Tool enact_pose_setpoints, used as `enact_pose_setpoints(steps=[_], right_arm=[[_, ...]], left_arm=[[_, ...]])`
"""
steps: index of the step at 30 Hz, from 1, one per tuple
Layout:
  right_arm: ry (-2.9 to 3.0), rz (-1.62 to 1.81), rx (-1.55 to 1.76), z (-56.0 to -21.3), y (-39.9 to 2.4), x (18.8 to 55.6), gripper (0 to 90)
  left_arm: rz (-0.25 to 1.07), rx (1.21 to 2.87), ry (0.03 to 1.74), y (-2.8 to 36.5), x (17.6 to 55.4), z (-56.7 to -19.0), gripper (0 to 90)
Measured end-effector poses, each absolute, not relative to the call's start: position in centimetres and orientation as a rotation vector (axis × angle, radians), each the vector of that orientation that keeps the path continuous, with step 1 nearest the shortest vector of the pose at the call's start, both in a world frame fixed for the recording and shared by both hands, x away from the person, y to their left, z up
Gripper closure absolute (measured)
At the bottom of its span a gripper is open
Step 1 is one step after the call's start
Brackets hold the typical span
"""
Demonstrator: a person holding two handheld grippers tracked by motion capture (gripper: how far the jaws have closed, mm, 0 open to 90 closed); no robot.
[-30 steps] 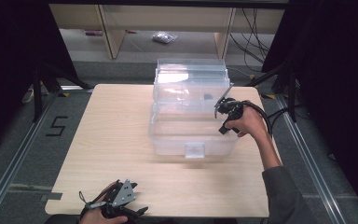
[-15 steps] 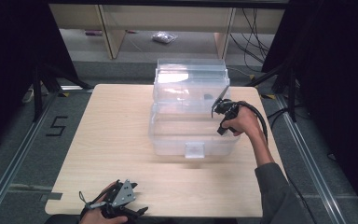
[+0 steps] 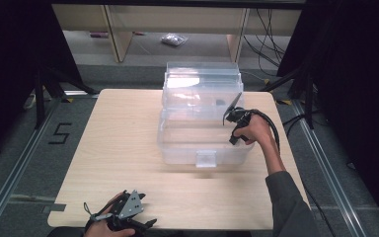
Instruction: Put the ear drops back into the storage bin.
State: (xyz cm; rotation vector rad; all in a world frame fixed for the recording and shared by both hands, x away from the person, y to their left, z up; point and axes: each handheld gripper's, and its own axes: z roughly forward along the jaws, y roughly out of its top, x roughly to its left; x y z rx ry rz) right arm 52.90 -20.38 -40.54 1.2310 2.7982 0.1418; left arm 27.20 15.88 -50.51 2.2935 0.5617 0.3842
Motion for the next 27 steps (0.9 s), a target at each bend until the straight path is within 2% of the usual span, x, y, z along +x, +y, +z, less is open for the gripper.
enact_pose_setpoints(steps=[27], right_arm=[[2.87,0.09,1.23,-43.2,-20.1,54.4,60.0]], left_arm=[[0.397,2.291,0.557,15.9,27.3,-50.5,15.0]])
